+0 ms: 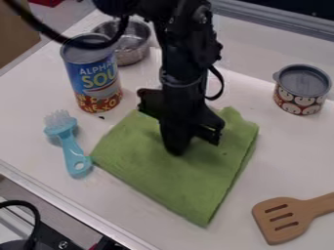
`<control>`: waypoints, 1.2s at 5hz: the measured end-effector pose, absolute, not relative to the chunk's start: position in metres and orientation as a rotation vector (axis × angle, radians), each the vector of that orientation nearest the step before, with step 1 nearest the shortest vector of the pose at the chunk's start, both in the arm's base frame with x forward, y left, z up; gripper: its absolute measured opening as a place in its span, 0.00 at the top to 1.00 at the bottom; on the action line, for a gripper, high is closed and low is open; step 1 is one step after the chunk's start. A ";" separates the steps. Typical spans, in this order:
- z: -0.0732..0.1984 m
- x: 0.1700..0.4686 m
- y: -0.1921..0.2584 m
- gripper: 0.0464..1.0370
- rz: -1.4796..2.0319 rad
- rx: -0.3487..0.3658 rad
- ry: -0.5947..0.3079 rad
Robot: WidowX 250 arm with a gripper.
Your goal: Move the green cloth at the bottom of the table
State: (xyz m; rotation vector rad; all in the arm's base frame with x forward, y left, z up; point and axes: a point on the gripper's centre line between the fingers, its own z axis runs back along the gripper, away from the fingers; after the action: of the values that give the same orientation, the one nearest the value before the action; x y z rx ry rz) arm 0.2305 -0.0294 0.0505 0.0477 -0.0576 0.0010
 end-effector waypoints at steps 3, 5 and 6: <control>0.052 0.200 -0.055 0.99 0.049 0.050 -0.066; 0.063 0.199 -0.052 0.83 0.081 0.069 -0.131; 0.080 0.210 -0.040 0.60 0.075 0.087 -0.116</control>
State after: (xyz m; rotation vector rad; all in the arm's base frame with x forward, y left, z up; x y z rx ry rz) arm 0.2105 -0.0404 0.0804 0.0875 -0.1157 0.0753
